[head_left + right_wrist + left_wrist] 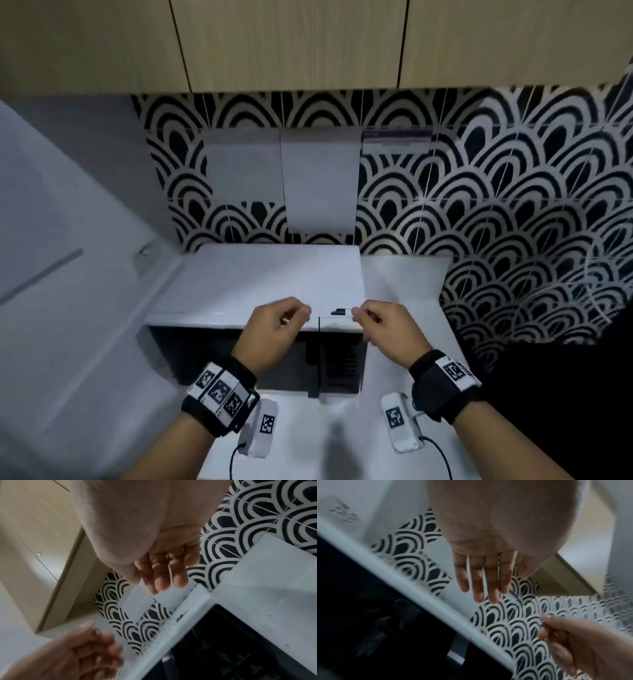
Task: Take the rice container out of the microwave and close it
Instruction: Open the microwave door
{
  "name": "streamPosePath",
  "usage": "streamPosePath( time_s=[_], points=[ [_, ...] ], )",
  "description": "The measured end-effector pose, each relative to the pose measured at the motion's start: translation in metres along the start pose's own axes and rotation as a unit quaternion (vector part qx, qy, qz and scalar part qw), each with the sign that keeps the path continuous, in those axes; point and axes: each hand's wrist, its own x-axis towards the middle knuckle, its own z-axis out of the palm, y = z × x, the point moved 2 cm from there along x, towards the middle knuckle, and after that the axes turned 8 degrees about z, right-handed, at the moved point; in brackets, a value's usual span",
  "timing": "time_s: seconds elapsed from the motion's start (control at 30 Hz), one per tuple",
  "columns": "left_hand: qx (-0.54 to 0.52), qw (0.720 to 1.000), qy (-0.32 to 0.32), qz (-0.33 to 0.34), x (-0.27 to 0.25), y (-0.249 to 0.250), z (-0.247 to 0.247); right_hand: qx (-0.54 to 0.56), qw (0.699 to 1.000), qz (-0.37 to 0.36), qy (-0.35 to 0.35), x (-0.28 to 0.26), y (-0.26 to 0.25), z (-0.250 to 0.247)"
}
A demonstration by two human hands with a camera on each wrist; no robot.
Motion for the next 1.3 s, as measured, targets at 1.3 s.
streamPosePath(
  time_s=[1.3],
  points=[
    [-0.301,0.896,0.115,-0.306,-0.001,-0.109,0.153,0.106,0.929,0.337,0.107,0.102,0.058,0.073]
  ],
)
